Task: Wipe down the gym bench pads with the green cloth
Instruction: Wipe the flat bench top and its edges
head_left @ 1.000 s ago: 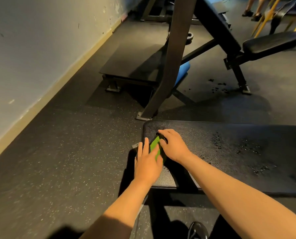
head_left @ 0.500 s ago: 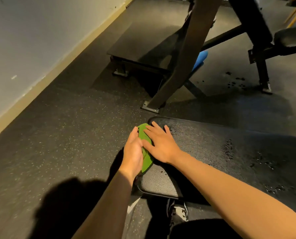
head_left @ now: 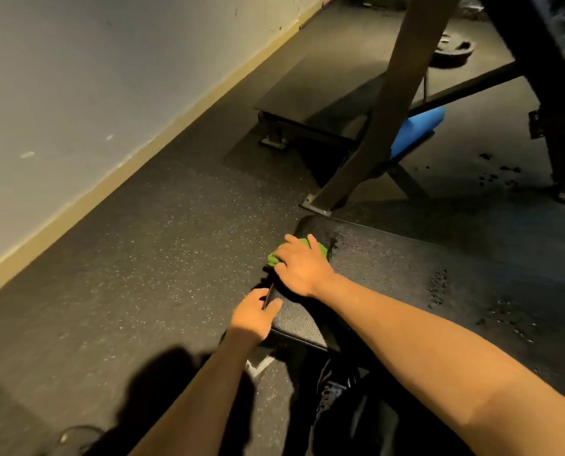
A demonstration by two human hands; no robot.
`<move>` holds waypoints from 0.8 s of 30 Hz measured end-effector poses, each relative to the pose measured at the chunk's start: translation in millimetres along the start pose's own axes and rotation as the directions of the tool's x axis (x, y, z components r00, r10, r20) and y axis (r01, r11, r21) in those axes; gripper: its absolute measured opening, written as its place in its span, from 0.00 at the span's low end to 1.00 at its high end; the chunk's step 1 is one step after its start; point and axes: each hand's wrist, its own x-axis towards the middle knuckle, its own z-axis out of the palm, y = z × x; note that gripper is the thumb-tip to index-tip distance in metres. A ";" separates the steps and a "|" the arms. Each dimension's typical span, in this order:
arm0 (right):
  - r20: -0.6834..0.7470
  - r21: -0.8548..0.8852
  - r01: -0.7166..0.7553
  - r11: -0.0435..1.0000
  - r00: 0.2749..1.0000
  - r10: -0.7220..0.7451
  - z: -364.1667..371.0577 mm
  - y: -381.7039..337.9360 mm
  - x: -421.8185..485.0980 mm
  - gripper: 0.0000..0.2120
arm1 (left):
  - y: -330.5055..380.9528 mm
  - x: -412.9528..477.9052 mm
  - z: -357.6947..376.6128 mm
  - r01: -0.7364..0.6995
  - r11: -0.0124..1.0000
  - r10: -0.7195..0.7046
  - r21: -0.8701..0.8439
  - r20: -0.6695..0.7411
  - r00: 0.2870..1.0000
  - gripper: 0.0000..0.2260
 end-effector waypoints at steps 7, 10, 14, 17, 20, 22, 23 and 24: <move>0.095 -0.109 0.186 0.977 0.980 -0.176 0.7 6.4 1.5 0.17 | -25.4 -8.2 -4.5 0.111 0.950 -0.108 -0.292 0.026 0.994 0.23; 0.006 -0.152 0.046 0.987 0.999 -0.046 -12.0 22.0 28.4 0.17 | -27.3 11.3 -12.8 0.199 0.903 -0.153 -0.380 0.147 0.977 0.17; -0.047 -0.279 -0.144 0.949 0.990 0.136 -20.2 28.9 64.3 0.18 | -11.2 36.3 -31.1 0.220 0.932 -0.118 -0.287 0.334 0.935 0.19; -0.068 -0.371 -0.183 0.911 0.983 0.169 -8.3 18.2 65.7 0.20 | -10.2 36.8 -30.3 0.188 0.939 -0.090 -0.289 0.322 0.943 0.22; -0.040 -0.372 -0.102 0.923 0.995 0.094 12.9 -8.1 46.1 0.23 | -12.5 29.0 -32.2 0.190 0.930 -0.097 -0.316 0.287 0.953 0.23; -0.046 -0.331 -0.031 0.943 0.999 0.017 22.2 -18.8 28.7 0.20 | -12.5 27.2 -30.9 0.224 0.901 -0.114 -0.371 0.296 0.948 0.22; -0.048 -0.291 0.004 0.957 0.999 -0.019 24.5 -22.0 20.8 0.16 | -12.5 24.7 -31.0 0.247 0.880 -0.124 -0.406 0.306 0.944 0.21; -0.043 -0.250 0.048 0.967 0.997 -0.061 25.9 -23.7 15.4 0.14 | -12.5 22.1 -31.8 0.267 0.861 -0.135 -0.433 0.311 0.941 0.22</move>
